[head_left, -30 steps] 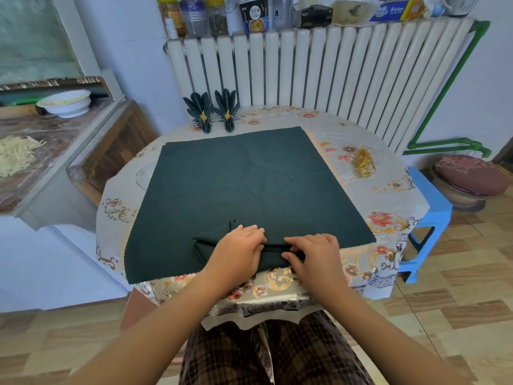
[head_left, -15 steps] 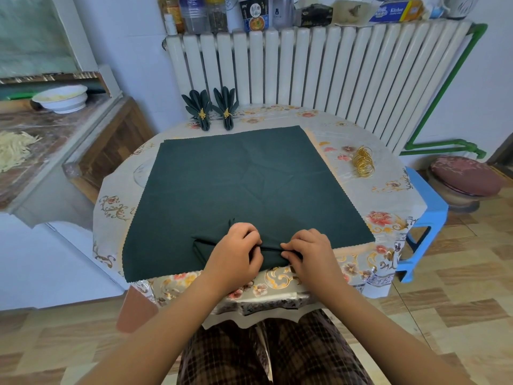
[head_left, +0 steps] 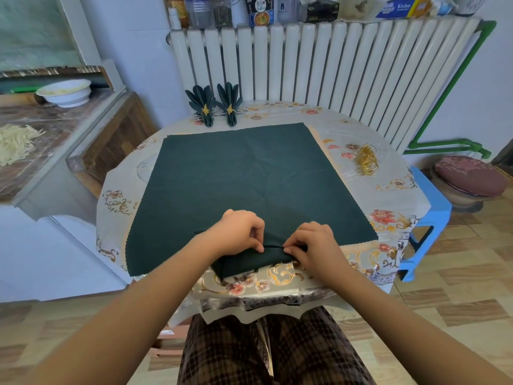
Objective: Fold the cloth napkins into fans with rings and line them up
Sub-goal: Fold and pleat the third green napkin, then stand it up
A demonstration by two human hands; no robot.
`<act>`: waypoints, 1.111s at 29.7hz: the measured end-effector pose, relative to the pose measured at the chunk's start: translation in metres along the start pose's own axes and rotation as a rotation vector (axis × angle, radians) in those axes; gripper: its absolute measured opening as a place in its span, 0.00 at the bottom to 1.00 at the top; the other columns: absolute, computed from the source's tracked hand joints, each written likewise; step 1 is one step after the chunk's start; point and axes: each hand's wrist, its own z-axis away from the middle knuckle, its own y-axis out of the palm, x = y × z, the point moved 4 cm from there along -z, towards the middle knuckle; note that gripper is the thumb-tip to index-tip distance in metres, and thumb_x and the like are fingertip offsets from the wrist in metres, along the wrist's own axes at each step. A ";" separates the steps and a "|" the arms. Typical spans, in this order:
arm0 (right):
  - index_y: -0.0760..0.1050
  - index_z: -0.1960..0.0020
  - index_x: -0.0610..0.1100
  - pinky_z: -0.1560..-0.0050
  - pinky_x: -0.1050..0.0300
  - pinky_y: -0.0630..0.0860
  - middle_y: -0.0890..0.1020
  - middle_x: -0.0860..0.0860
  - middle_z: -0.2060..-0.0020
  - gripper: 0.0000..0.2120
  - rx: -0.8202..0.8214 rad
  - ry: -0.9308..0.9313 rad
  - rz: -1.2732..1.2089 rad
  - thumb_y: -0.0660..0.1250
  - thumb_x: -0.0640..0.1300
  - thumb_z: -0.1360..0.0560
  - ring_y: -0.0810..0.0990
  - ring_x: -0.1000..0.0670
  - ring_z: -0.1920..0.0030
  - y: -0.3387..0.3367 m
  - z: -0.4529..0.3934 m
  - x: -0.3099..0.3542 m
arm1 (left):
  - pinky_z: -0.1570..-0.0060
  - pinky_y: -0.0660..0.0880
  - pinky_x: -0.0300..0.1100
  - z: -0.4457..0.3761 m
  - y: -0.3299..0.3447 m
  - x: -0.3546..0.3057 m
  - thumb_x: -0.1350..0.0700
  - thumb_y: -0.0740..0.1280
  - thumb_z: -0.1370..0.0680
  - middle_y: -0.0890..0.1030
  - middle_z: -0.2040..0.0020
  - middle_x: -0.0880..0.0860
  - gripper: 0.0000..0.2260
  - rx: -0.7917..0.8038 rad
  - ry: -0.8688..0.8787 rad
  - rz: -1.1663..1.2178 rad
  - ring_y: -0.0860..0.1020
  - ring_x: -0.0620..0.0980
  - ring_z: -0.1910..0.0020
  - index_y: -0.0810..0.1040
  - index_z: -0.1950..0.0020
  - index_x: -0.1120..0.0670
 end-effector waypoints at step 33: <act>0.75 0.46 0.41 0.59 0.55 0.73 0.80 0.46 0.53 0.14 0.713 0.092 0.421 0.68 0.49 0.26 0.76 0.46 0.57 0.001 -0.042 0.022 | 0.65 0.68 0.44 -0.019 -0.011 -0.020 0.48 0.78 0.35 0.75 0.57 0.49 0.20 0.196 0.087 -0.273 0.74 0.51 0.58 0.68 0.57 0.50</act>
